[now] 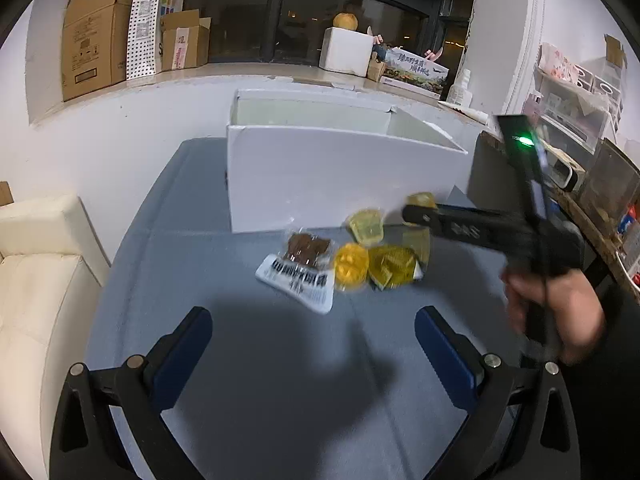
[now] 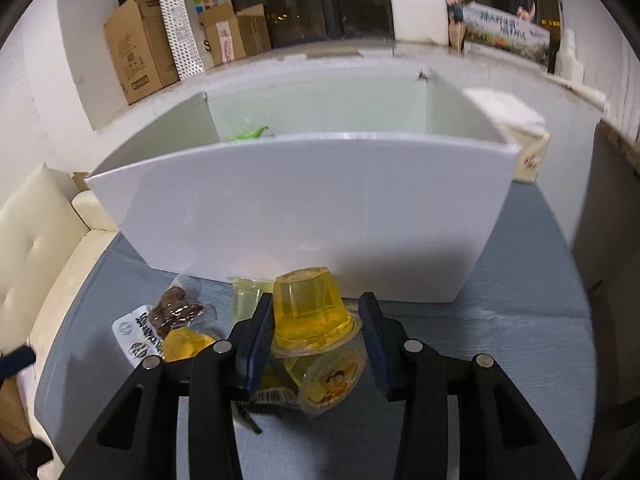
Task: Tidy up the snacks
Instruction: 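Grasp a yellow jelly cup with the right tool, then grasp a clear yellow jelly cup with the left tool while the right tool holds its cup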
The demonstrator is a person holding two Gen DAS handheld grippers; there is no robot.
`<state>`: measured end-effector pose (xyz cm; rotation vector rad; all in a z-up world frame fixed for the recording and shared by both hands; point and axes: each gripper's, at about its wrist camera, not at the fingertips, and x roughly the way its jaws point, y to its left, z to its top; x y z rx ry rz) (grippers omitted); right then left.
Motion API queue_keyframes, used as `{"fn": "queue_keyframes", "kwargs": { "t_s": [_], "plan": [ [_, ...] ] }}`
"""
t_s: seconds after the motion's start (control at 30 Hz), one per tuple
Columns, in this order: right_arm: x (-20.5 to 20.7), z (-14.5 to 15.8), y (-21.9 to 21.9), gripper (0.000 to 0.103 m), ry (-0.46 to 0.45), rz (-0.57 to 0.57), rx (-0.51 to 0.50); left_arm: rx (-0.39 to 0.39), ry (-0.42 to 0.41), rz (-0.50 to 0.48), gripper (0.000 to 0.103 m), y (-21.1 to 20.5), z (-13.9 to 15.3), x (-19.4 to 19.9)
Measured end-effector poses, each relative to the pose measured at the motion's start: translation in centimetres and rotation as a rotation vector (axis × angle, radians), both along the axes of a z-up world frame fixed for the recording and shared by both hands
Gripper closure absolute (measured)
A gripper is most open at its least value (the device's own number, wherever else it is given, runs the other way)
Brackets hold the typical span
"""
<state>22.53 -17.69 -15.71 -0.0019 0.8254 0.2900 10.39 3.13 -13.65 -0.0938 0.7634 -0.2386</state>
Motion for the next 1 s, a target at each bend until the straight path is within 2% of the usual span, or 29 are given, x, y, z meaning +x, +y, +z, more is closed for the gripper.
{"fn": "queue_keyframes", "kwargs": {
  "t_s": [0.1,0.33,0.63,0.9,0.93,1.0],
  "plan": [
    [-1.7,1.1,-0.5,0.057,-0.039,0.005,-0.014,-0.011,0.003,0.002,0.000,-0.9,0.2,1.7],
    [-6.5,2.3,-4.1,0.057,-0.064,-0.025,0.014,-0.002,0.040,-0.005,0.000,-5.0,-0.3,7.0],
    [-10.0,2.5,-7.9,0.057,-0.075,-0.080,0.033,0.135,0.057,0.020,0.000,-10.3,-1.8,13.0],
    [-10.9,2.4,-9.8,0.057,-0.086,-0.096,0.050,0.160,0.117,0.036,0.000,-11.4,-4.3,15.1],
    [-11.0,2.4,-9.8,0.057,-0.085,-0.095,0.051,0.152,0.117,0.039,0.003,-11.3,-4.5,15.2],
    [-11.0,2.3,-9.8,0.057,-0.084,-0.091,0.051,0.171,0.130,0.062,0.016,-11.0,-5.0,15.7]
  ]
}}
